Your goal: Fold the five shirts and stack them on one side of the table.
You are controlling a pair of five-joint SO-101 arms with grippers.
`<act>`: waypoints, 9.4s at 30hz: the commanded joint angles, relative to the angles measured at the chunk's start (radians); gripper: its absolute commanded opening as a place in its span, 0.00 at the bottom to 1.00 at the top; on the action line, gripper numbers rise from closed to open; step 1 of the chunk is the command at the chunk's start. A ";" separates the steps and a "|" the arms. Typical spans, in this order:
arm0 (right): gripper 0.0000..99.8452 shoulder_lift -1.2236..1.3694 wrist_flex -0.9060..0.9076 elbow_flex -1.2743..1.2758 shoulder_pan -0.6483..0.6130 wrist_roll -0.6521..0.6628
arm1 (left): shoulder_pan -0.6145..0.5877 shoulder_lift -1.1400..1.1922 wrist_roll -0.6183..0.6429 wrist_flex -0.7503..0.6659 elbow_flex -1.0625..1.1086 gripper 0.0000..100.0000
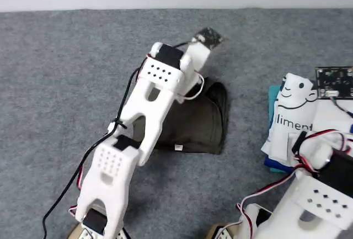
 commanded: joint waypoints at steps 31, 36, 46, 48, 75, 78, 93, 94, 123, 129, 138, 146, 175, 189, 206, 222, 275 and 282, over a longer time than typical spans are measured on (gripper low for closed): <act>0.03 -0.008 0.038 0.017 0.008 -0.002 | 0.183 -0.500 0.017 -0.187 0.567 0.00; 0.03 -0.016 0.038 0.080 0.008 -0.002 | 0.072 -0.525 0.015 -0.213 0.568 0.00; 0.03 -0.016 0.036 0.078 0.007 -0.002 | 0.172 -0.532 -0.032 -0.110 0.570 0.00; 0.03 -0.016 0.036 0.078 0.007 -0.002 | 0.210 -0.532 -0.035 -0.107 0.570 0.01; 0.03 -0.016 0.036 0.078 0.007 -0.002 | -0.055 -0.555 -0.074 -0.044 0.443 0.15; 0.03 -0.016 0.036 0.081 0.007 -0.002 | -0.173 -0.509 -0.133 -0.037 0.444 0.07; 0.03 -0.016 0.036 0.083 -0.071 -0.052 | -0.387 -0.114 -0.222 -0.130 0.572 0.01; 0.03 -0.016 0.036 0.083 -0.071 -0.051 | -0.397 -0.104 -0.222 -0.130 0.561 0.01; 0.03 -0.015 0.036 0.084 -0.073 -0.051 | -0.338 0.278 -0.133 -0.153 -0.142 0.01; 0.03 -0.015 0.036 0.084 -0.073 -0.051 | -0.391 0.331 -0.137 -0.084 -0.289 0.01; 0.03 -0.015 0.036 0.080 -0.074 -0.054 | -0.370 0.267 -0.129 0.031 -0.447 0.01; 0.03 -0.002 0.028 0.097 -0.291 -0.137 | -0.399 -0.123 -0.057 0.031 -0.099 0.01; 0.32 0.720 -0.621 0.098 -0.782 -0.838 | -1.091 -1.096 -0.417 0.005 0.740 0.01; 0.29 1.167 -0.648 -0.095 -0.734 -0.836 | -1.085 -1.096 -0.416 -0.025 0.839 0.01; 0.01 1.526 -0.191 -0.664 -0.728 -0.683 | -1.086 -1.096 -0.416 -0.040 0.843 0.01; 0.01 1.537 -0.568 -0.918 -0.581 0.559 | -1.091 -1.100 -0.416 -0.032 0.843 0.01; 0.50 1.512 -0.305 -0.919 -0.803 -1.243 | -1.092 -1.105 -0.414 0.005 0.843 0.01; 0.50 1.673 -0.401 -0.919 -0.802 -1.281 | -1.092 -1.105 -0.414 0.005 0.843 0.01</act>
